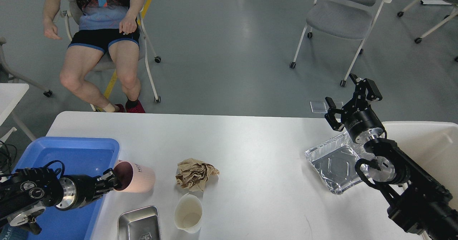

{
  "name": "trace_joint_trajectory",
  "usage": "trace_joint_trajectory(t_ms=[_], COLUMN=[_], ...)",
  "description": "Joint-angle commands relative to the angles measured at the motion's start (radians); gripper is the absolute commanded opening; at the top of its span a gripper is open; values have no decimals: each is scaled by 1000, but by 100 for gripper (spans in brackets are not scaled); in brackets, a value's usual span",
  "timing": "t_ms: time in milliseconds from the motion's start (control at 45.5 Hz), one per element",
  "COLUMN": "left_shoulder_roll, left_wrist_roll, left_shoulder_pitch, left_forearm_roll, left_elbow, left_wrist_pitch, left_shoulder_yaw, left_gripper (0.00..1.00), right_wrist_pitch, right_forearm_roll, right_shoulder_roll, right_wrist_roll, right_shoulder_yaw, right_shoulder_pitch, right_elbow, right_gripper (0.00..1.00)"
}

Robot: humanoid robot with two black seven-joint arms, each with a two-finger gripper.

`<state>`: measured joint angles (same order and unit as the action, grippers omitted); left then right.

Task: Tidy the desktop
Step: 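Reach the left gripper to the pink cup and grasp it, then lift the pink cup with the left gripper and place it in the blue tray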

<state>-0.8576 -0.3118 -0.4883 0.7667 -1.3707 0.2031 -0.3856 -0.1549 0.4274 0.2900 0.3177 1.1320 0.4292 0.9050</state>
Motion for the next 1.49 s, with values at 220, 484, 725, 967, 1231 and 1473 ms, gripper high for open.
trace_joint_trajectory(t_ms=[220, 484, 725, 967, 1231, 1473], left_shoulder_roll=[-182, -415, -620, -592, -515, -499], left_wrist_roll=[-30, -98, -82, -89, -89, -85], left_shoulder_pitch=[-70, -122, -113, -96, -82, -79], left_forearm_roll=[-1, -7, -64, -81, -78, -78], left_elbow=[-192, -268, -265, -258, -238, -238], left_wrist_pitch=[116, 275, 415, 381, 207, 127], left_shoulder_yaw=[-9, -44, -131, -20, 220, 294], left_gripper=[0, 0, 0, 0, 0, 0], right_wrist_pitch=[0, 2, 0, -2, -2, -2], right_forearm_roll=[-1, -1, 1, 2, 2, 2], right_shoulder_roll=[-3, -5, -2, -2, 0, 0], right_wrist_roll=[0, 0, 0, 1, 1, 1], right_shoulder_yaw=[0, 0, 0, 0, 0, 0], right_shoulder_pitch=[5, 6, 9, 2, 0, 3], right_elbow=[0, 0, -8, -6, -8, -23], right_gripper=[100, 100, 100, 100, 100, 100])
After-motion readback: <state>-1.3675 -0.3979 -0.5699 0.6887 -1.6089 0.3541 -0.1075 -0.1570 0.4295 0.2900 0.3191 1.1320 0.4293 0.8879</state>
